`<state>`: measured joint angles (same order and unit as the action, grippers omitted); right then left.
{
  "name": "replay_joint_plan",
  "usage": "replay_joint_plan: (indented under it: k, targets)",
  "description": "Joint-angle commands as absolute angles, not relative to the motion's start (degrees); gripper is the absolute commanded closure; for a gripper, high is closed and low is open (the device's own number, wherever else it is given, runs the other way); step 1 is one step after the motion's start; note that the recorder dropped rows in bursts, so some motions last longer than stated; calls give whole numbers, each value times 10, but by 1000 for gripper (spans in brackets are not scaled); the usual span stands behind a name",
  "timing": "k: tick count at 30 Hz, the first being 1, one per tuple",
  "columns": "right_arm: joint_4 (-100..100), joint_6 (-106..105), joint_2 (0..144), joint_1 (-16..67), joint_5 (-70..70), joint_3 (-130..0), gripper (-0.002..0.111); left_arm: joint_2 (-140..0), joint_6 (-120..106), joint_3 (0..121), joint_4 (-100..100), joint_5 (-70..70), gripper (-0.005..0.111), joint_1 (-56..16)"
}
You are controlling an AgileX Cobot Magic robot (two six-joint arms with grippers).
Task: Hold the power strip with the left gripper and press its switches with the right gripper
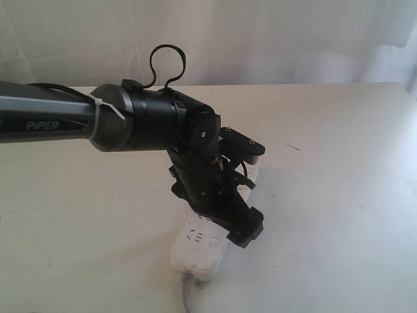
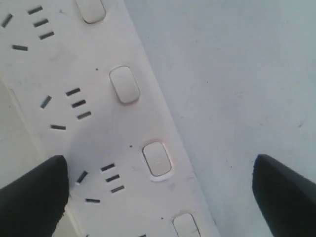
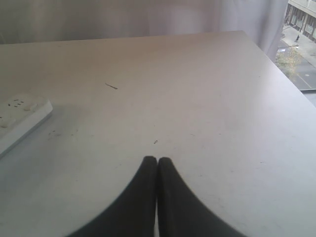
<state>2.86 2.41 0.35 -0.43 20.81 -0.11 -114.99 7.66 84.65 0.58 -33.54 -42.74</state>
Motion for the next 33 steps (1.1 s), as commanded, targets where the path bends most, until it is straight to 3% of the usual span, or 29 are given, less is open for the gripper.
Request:
replay_joint_plan:
  k: [1,15,33]
  targets:
    - [30,22,0,-4,202,0,108,-1173,75,840,12,-344,2,-431]
    - [30,22,0,-4,202,0,108,-1173,78,840,-18,-364,2,-431]
    - [30,22,0,-4,202,0,108,-1173,195,840,-85,-508,2,-431]
